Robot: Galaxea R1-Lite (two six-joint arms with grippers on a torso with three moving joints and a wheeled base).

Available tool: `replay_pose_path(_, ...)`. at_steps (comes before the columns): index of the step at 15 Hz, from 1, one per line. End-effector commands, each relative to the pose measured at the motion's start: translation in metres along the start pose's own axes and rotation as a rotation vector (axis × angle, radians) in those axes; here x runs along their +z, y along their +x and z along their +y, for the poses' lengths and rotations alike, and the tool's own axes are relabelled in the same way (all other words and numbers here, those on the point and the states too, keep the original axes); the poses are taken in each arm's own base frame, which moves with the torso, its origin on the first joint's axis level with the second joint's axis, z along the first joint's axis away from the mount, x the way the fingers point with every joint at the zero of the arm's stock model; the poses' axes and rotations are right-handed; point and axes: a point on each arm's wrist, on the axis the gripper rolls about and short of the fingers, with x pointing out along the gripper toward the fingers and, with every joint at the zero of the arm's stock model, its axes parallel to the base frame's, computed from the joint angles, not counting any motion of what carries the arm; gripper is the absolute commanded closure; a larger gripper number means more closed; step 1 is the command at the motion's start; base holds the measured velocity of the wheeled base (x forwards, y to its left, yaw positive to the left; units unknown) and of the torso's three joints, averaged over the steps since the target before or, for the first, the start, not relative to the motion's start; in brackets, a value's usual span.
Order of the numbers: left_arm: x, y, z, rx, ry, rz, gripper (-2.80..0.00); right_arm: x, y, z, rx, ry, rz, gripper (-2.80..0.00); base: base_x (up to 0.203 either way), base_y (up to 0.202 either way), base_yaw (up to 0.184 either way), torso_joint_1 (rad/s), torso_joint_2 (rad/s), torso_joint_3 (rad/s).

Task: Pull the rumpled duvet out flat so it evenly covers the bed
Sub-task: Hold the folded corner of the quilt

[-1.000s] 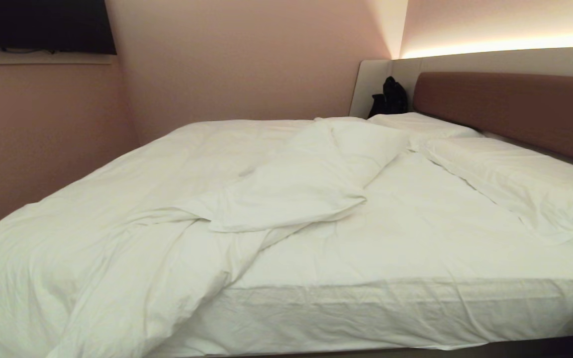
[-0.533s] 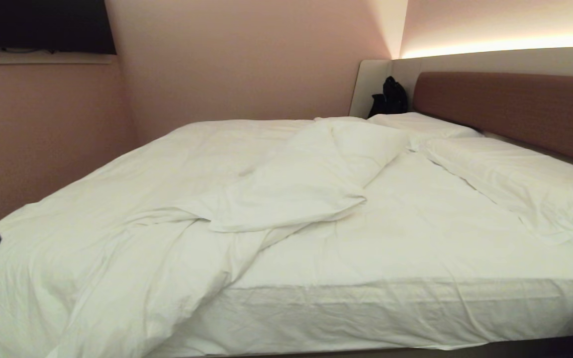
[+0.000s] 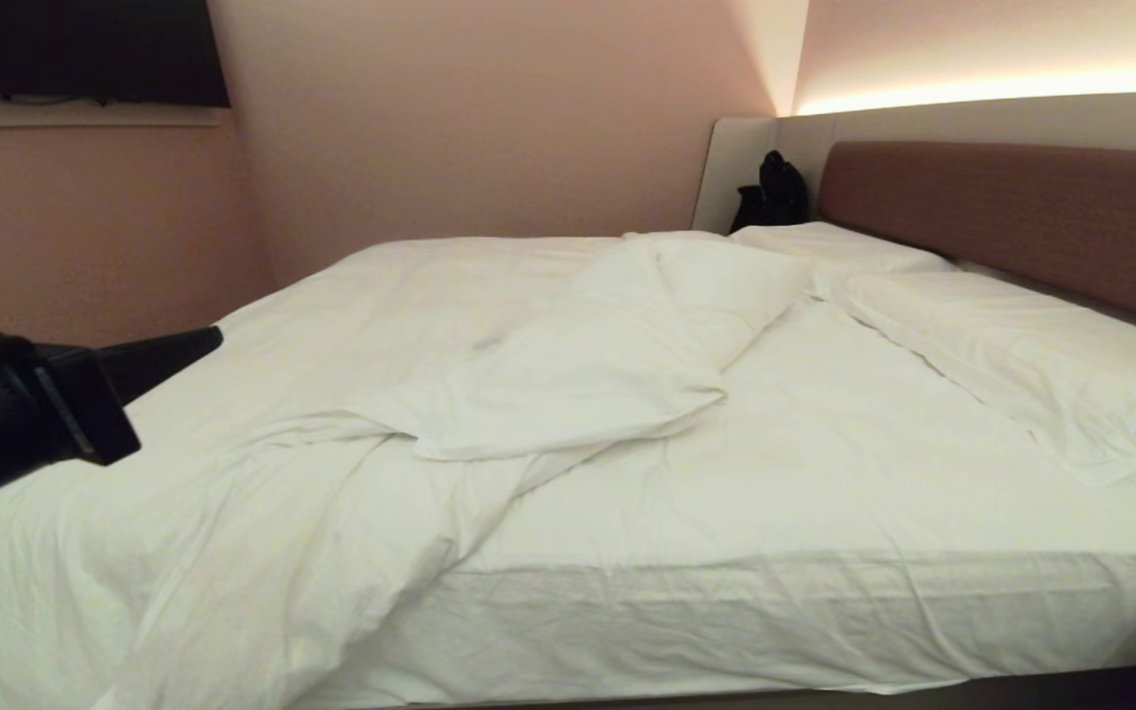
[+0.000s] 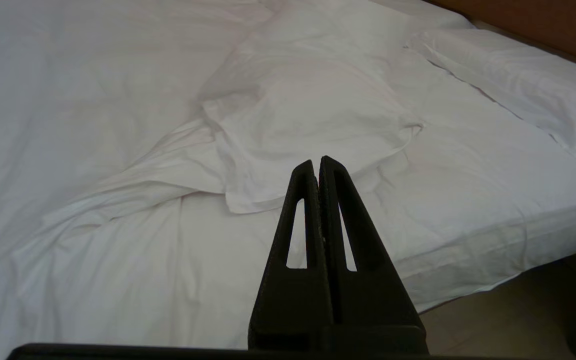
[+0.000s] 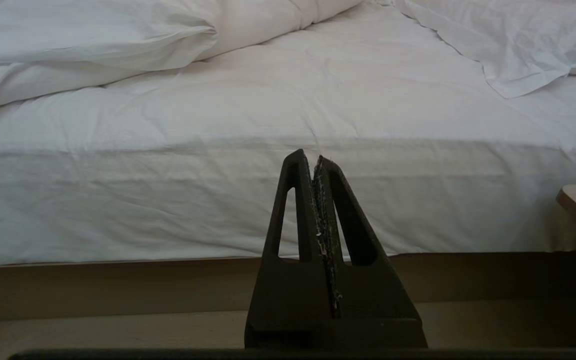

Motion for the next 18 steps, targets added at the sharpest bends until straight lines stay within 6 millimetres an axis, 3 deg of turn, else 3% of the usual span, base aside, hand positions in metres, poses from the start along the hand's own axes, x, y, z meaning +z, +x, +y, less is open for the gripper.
replay_pose_path(1, -0.015, 0.040, 0.009, -0.022, -0.022, 0.076, 0.00, 0.000, 0.000, 0.000, 0.000, 0.000, 0.000, 0.00, 0.000, 0.000, 0.000, 0.000, 0.00, 0.000)
replay_pose_path(10, -0.068, 0.151, 0.042, 0.011, -0.061, 0.245, 0.00, 0.000, 0.000, 0.000, 0.000, 0.000, 0.000, 0.00, 0.000, 0.000, 0.000, 0.000, 0.00, 0.000)
replay_pose_path(13, -0.076, 0.174, 0.047, 0.004, -0.077, 0.235, 0.00, 0.000, 0.000, 0.000, 0.000, 0.000, 0.000, 0.00, 0.000, 0.000, 0.000, 0.000, 0.00, 0.000)
replay_pose_path(18, -0.114, 0.207, 0.057, -0.003, -0.090, 0.260, 0.00, 0.000, 0.000, 0.000, 0.000, 0.000, 0.000, 0.00, 0.000, 0.000, 0.000, 0.000, 0.00, 0.000)
